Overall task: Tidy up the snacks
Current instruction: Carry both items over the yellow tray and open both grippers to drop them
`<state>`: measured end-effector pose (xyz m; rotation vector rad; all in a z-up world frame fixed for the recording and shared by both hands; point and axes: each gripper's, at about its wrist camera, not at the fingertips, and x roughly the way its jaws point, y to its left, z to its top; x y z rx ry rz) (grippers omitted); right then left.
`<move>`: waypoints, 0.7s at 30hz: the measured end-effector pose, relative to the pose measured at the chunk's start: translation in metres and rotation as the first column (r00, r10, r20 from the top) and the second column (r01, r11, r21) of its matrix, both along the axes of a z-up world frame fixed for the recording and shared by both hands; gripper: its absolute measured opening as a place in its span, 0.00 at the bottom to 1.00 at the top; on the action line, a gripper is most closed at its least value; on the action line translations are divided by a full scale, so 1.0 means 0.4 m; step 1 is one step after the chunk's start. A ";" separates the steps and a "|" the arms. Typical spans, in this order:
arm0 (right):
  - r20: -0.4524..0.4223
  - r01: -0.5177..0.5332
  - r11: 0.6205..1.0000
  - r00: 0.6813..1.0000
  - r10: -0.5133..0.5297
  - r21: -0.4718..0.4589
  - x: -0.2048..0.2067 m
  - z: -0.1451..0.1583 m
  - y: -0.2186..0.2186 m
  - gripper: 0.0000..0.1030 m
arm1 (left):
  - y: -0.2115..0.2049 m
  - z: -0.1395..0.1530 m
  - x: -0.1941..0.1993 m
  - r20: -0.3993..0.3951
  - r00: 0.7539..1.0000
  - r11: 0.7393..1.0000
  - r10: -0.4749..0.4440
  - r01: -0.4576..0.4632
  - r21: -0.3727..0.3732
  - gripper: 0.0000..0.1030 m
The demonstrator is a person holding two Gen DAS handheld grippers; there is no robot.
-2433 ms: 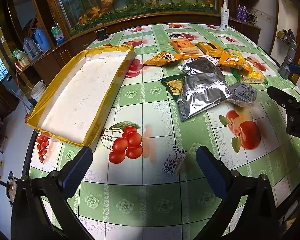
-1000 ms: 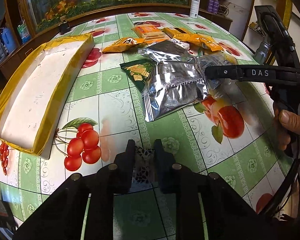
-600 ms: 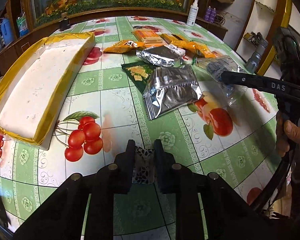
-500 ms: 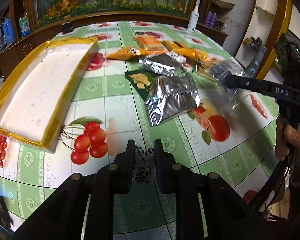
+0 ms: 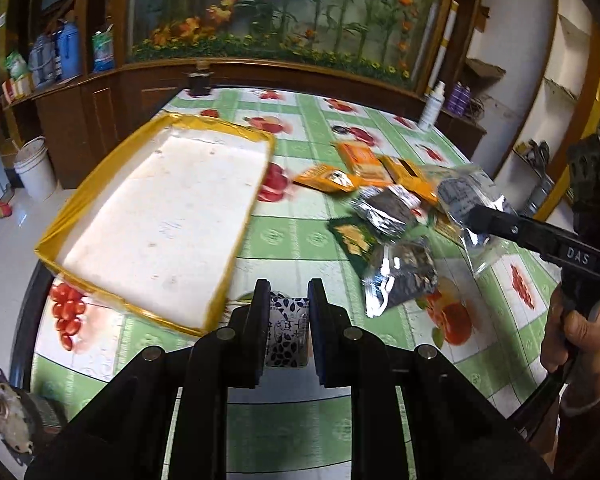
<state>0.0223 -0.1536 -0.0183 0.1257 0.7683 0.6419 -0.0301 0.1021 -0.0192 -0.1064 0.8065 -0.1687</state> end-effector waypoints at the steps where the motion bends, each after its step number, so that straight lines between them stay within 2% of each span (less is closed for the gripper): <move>1: 0.004 -0.012 1.000 1.000 0.012 0.002 0.002 0.006 0.013 0.43 | 0.015 0.002 0.003 0.002 1.000 1.000 0.019 -0.019 -0.001 0.16; 8: -0.005 -0.082 0.996 0.997 0.082 0.020 0.030 0.014 0.109 0.43 | 0.101 0.012 0.029 0.015 0.991 0.992 0.130 -0.130 -0.010 0.16; 14: -0.024 -0.158 0.985 0.987 0.160 0.065 0.102 0.016 0.249 0.43 | 0.176 0.019 0.109 0.028 0.974 0.975 0.224 -0.223 -0.019 0.16; 21: -0.062 -0.175 0.984 0.982 0.178 0.043 0.232 -0.046 0.468 0.43 | 0.251 -0.060 0.211 -0.038 0.935 0.936 0.351 -0.351 0.020 0.16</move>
